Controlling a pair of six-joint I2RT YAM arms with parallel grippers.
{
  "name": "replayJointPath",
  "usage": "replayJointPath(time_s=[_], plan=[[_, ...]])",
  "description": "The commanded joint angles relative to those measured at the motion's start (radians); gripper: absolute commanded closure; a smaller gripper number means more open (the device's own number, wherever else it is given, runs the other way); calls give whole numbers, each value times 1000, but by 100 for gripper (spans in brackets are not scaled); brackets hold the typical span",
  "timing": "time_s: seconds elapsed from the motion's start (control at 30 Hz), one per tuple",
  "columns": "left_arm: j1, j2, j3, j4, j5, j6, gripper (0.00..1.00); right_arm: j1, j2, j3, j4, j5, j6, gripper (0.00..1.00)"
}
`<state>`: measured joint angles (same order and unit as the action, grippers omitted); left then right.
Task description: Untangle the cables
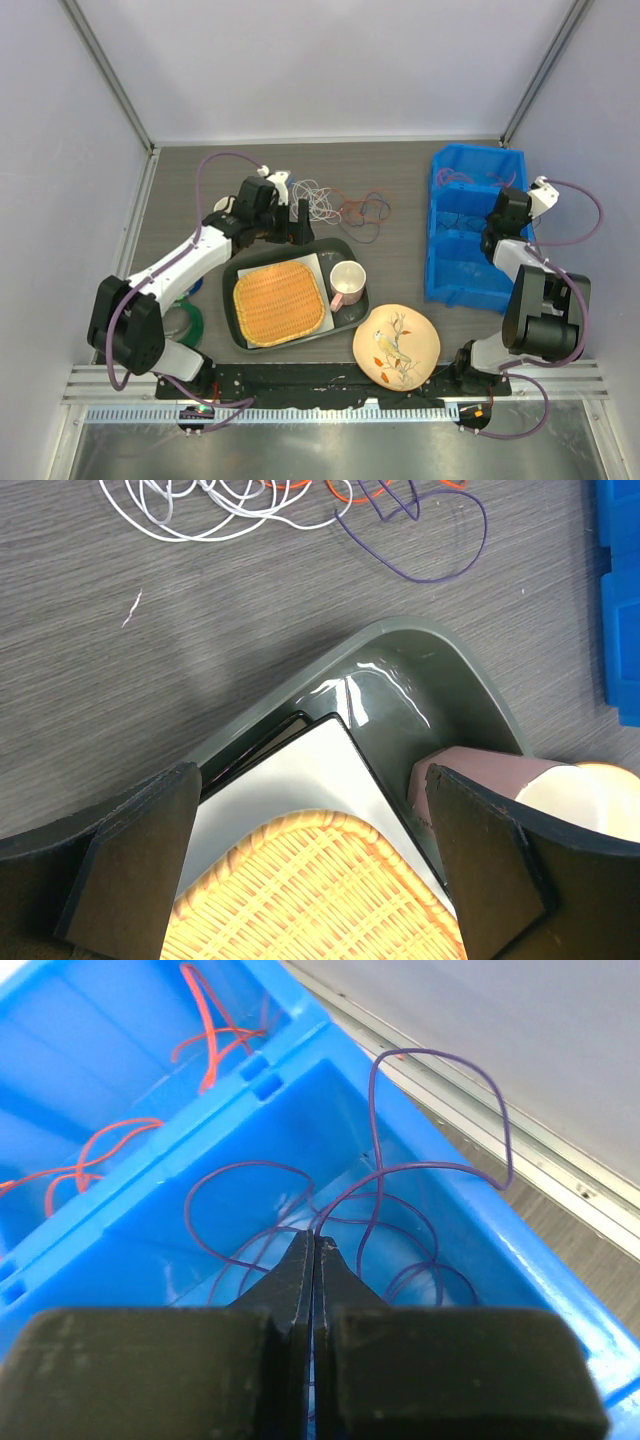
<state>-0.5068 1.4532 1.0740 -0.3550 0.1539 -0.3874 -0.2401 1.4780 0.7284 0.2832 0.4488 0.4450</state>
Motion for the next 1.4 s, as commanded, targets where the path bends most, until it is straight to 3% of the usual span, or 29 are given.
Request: replayJointPath(time_s=[0.0, 0.17, 0.3, 0.4, 0.5, 0.67, 0.73, 1.2, 1.3, 1.33, 1.37], plan=[[-1, -51, -6, 2, -13, 10, 0, -4, -71, -18, 128, -114, -51, 99], [-2, -60, -8, -1, -22, 7, 0, -2, -134, -47, 178, -214, -126, 99], [-1, -68, -11, 1, -20, 7, 0, -1, -180, -55, 195, -396, -144, 99], [-1, -77, -5, -16, -33, 5, 0, 10, -219, -60, 200, -426, -126, 99], [-1, -86, -6, -13, -42, 1, 0, 12, -243, -43, 137, -386, -82, 99], [-1, -85, 0, -18, -63, -10, 0, 12, -248, 19, -80, -159, -37, 99], [-2, -79, 6, -19, -63, -14, 0, 12, -245, 43, -162, -139, -4, 99], [-1, -4, 44, 48, -83, -28, 0, 16, -110, 146, -272, -329, 67, 99], [-1, 24, 61, 62, -74, -22, 0, 28, -136, 163, -312, -317, 54, 70], [1, 39, 66, 68, -71, -13, 0, 42, -146, 176, -320, -318, 43, 57], [1, 48, 72, 77, -70, -8, 0, 51, -159, 184, -329, -317, 28, 50]])
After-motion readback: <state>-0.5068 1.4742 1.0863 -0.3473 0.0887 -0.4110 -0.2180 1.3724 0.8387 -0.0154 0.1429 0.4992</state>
